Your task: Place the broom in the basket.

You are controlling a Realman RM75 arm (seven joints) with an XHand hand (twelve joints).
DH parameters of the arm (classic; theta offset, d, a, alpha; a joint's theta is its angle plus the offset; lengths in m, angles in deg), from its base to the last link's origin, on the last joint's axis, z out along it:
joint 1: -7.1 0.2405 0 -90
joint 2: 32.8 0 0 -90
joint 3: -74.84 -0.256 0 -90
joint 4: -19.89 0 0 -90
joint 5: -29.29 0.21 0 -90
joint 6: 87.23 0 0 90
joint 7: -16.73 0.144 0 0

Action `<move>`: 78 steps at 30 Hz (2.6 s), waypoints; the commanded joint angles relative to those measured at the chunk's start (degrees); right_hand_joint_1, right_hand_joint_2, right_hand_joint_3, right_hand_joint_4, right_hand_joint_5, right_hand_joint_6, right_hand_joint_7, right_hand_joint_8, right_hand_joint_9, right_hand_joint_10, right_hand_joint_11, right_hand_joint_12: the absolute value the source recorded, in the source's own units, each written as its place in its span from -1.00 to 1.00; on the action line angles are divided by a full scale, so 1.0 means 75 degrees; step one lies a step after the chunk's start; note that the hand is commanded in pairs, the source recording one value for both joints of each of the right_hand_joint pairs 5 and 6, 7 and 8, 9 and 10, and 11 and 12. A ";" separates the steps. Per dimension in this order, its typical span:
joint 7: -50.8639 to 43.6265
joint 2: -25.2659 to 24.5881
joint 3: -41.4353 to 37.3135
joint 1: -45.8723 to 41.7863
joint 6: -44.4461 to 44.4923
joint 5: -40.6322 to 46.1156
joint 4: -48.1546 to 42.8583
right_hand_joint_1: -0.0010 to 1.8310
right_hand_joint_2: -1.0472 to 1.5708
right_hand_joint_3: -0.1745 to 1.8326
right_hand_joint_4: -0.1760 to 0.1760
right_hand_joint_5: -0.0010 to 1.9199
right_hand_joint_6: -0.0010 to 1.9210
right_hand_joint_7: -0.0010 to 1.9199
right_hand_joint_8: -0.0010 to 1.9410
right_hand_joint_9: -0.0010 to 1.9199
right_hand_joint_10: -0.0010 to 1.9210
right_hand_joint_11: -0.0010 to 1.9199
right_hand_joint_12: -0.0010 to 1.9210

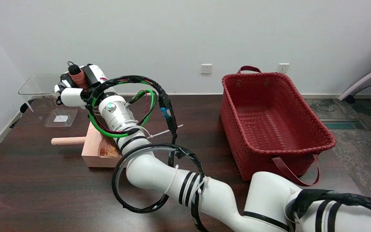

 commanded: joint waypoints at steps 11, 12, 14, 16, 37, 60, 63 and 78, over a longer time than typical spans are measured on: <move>-0.3155 0.0608 -0.0491 0.0117 0.0048 -0.0520 0.1573 0.47 0.51 0.04 0.00 1.00 1.00 1.00 0.98 1.00 1.00 1.00 1.00; -0.3229 0.0671 -0.0516 0.0117 0.0042 -0.0520 0.1653 0.47 0.50 0.04 0.00 1.00 1.00 1.00 0.98 1.00 1.00 1.00 1.00; -0.3427 0.0899 -0.0583 0.0117 -0.0027 -0.0520 0.1873 0.47 0.50 0.05 0.00 1.00 1.00 1.00 0.98 1.00 1.00 1.00 1.00; -0.3504 0.1096 -0.0608 0.0117 -0.0042 -0.0493 0.2101 0.47 0.50 0.05 0.00 1.00 1.00 1.00 0.98 1.00 1.00 1.00 1.00; -0.3986 0.3748 -0.1949 -0.0446 -0.0815 0.0208 0.4564 0.48 0.55 -0.03 0.00 1.00 1.00 1.00 0.98 1.00 1.00 1.00 1.00; -0.4135 0.6177 -0.3478 -0.1875 -0.0739 0.1671 0.6232 0.48 0.57 -0.06 0.00 1.00 1.00 1.00 0.98 1.00 1.00 1.00 1.00; -0.4135 0.6354 -0.3621 -0.2149 -0.0677 0.1886 0.6328 0.48 0.57 -0.07 0.00 1.00 1.00 1.00 0.98 1.00 1.00 1.00 1.00; -0.4135 0.6336 -0.3960 -0.3867 -0.0126 0.2084 0.7171 0.47 0.58 -0.08 0.00 1.00 1.00 1.00 0.98 1.00 1.00 1.00 1.00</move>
